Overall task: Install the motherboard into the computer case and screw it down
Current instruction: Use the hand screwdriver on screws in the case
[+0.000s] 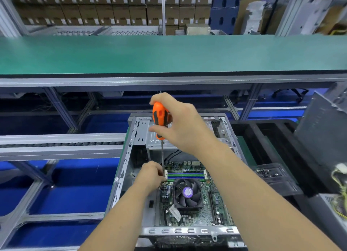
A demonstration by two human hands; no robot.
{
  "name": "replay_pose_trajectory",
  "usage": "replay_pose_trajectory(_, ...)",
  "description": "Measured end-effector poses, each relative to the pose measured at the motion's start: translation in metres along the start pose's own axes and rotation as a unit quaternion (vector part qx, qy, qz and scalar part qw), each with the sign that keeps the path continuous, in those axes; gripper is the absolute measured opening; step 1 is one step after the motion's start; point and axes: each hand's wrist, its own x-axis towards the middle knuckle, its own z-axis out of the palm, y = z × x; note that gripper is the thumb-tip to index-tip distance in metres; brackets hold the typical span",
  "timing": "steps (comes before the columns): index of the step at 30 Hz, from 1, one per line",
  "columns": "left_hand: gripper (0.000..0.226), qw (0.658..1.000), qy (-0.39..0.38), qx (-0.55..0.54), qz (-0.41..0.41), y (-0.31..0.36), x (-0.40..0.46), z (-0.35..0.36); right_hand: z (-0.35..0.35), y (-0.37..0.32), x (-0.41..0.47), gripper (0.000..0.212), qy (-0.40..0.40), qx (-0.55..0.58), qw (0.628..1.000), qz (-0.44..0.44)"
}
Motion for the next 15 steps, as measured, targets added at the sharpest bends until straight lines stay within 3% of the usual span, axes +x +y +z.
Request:
replay_pose_trajectory(4,0.012,0.998,0.031,-0.024,0.047,0.007,-0.011,-0.017,0.004,-0.003,0.003,0.051,0.006,-0.033,0.999,-0.030)
replay_pose_trajectory(10,0.018,0.995,0.040,0.014,0.089,0.015,-0.017,-0.025,0.000,-0.006,0.013,0.048,-0.047,-0.002,0.999,0.007)
replay_pose_trajectory(12,0.018,0.995,0.037,0.017,0.092,0.013,-0.016,-0.025,-0.003,-0.005,0.013,0.056,-0.077,0.024,0.997,0.014)
replay_pose_trajectory(15,0.017,0.995,0.031,0.027,0.091,0.012,-0.015,-0.022,-0.007,-0.004,0.013,0.057,-0.059,0.033,0.998,0.017)
